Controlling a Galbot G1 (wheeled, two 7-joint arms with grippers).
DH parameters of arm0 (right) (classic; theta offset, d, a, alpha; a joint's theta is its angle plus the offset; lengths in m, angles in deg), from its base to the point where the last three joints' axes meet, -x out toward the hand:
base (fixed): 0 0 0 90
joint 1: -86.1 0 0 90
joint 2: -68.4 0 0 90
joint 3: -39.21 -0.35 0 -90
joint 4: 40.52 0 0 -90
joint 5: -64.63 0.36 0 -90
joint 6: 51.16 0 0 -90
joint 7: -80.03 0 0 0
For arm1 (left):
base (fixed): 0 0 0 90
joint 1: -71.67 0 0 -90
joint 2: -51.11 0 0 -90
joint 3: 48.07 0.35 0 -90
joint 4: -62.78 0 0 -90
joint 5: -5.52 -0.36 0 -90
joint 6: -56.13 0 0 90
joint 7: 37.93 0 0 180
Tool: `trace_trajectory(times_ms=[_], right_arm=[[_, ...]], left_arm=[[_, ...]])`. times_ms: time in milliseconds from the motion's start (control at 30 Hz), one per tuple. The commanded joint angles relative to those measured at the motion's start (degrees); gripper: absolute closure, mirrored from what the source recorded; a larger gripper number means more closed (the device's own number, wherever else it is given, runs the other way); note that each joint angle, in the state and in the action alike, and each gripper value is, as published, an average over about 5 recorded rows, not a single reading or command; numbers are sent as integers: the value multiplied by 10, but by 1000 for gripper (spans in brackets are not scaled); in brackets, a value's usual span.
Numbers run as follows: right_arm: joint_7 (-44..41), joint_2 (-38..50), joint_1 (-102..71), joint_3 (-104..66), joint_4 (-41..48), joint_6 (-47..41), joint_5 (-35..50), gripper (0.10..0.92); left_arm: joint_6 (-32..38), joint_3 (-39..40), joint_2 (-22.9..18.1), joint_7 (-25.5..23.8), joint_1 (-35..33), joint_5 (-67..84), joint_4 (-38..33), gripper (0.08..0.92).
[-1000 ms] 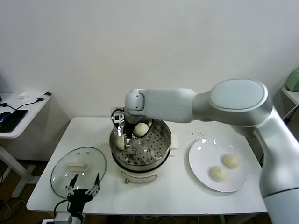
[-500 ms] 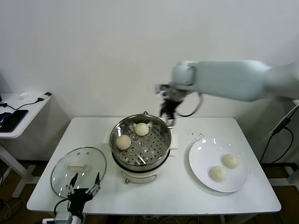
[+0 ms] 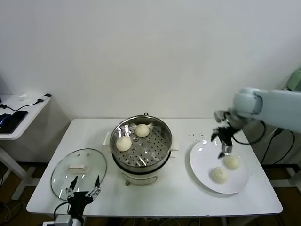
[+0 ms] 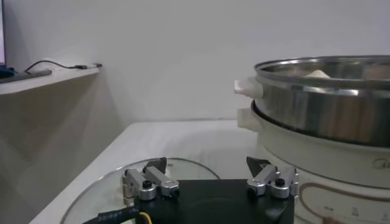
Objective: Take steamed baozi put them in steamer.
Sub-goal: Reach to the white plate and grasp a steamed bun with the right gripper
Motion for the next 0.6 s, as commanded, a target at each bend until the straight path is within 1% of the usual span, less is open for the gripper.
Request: trace_trajectory(times_ms=[33, 233, 600], right_arm=[[33, 66, -160, -82, 6, -20, -87, 203], [50, 46, -217, -134, 38, -31, -104, 203], [77, 31, -247, -165, 56, -44, -106, 203]], left_arm=[[2, -3, -2, 1, -6, -3, -2, 177], [5, -3, -1, 1, -13, -4, -3, 177], [4, -3, -3, 1, -10, -6, -2, 177]])
